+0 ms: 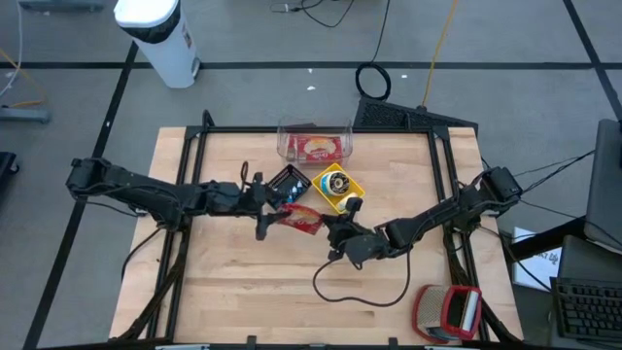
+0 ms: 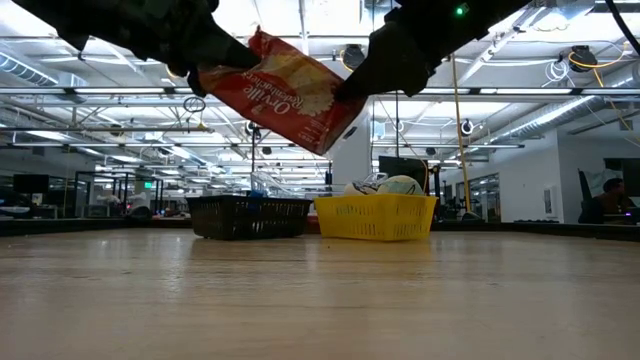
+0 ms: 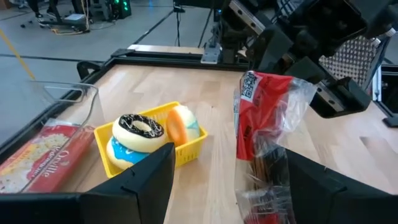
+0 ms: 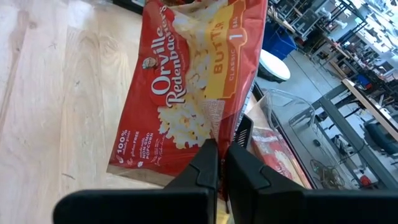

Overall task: Pick & Place Food Item
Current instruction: Put the red bag into the transparent bin

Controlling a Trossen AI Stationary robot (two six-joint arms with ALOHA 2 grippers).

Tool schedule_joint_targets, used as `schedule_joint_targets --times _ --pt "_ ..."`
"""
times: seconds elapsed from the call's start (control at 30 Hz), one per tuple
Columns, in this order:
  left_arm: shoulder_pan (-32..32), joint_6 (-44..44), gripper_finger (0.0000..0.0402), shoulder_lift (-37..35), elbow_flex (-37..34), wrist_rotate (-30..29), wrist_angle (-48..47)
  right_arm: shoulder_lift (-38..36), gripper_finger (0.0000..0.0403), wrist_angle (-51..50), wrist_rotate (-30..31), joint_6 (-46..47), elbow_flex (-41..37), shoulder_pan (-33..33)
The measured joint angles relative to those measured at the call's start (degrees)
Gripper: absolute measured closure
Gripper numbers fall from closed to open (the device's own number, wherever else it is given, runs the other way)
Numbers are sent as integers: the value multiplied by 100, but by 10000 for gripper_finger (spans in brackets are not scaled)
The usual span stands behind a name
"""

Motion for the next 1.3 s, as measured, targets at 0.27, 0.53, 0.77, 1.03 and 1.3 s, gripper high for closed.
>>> schedule_joint_targets --times 0.27,0.53,0.77,1.03,1.3 --pt "0 -148 264 -150 -2 698 8 -2 399 24 -7 0 0 2" --pt "9 -82 391 -150 -1 743 10 -2 399 -38 -2 0 0 2" --pt "225 263 397 -353 525 761 -509 -10 372 -102 28 28 19 -4" --pt "738 457 398 -535 1704 40 -1250 -457 304 -380 -15 609 -2 28" --pt "1696 -272 395 -72 2055 -771 -727 -1020 255 -1175 509 774 -2 111"
